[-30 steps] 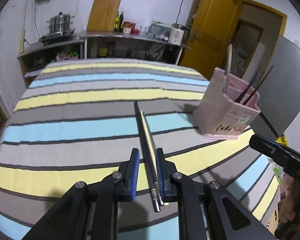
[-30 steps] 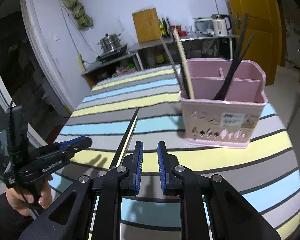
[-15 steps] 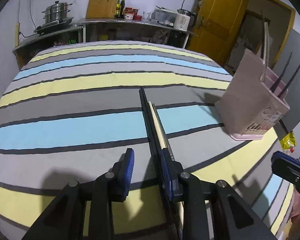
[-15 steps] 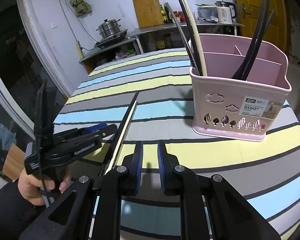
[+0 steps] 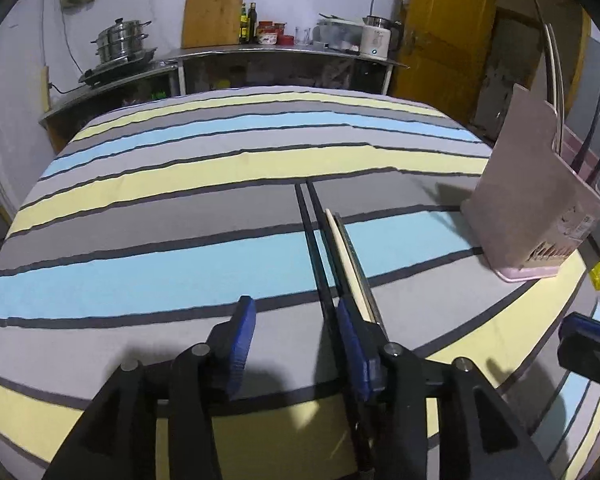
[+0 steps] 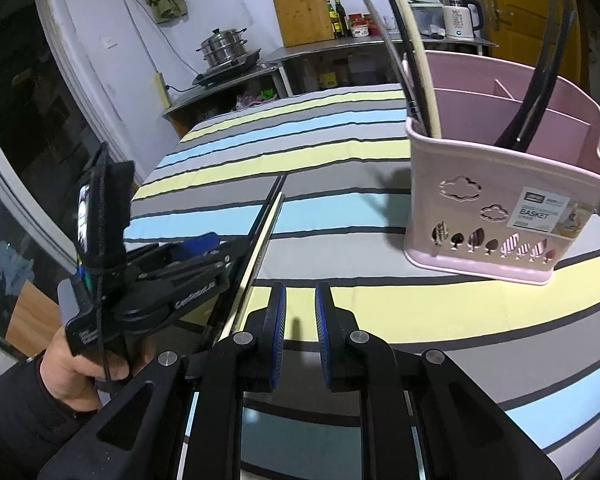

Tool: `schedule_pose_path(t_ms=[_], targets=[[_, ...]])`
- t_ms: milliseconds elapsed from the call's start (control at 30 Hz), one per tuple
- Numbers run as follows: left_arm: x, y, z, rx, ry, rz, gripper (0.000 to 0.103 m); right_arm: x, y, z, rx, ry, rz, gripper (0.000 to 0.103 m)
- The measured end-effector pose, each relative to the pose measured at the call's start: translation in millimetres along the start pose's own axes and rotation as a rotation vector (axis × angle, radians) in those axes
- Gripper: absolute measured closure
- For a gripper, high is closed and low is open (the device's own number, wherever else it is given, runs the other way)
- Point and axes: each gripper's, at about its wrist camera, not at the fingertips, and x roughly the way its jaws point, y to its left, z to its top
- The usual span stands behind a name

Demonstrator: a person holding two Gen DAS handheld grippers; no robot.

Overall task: Organize utensils
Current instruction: 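Withdraw both tools from the holder back to the remaining chopsticks, then grasp a black chopstick with the right tool while the left tool grasps another black chopstick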

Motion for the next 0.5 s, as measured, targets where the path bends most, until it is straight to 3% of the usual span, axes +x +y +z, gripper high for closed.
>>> schedule_pose_path(t_ms=[267,500], targets=[[-10,23,-8,-0.051,-0.003,0.042,0.061,11,5,7,-0.018,0.004,0.009,0.088],[-26,50,-20,-0.119,0.002,0.055,0.063,51,17,21,-0.025,0.038,0.039,0.088]])
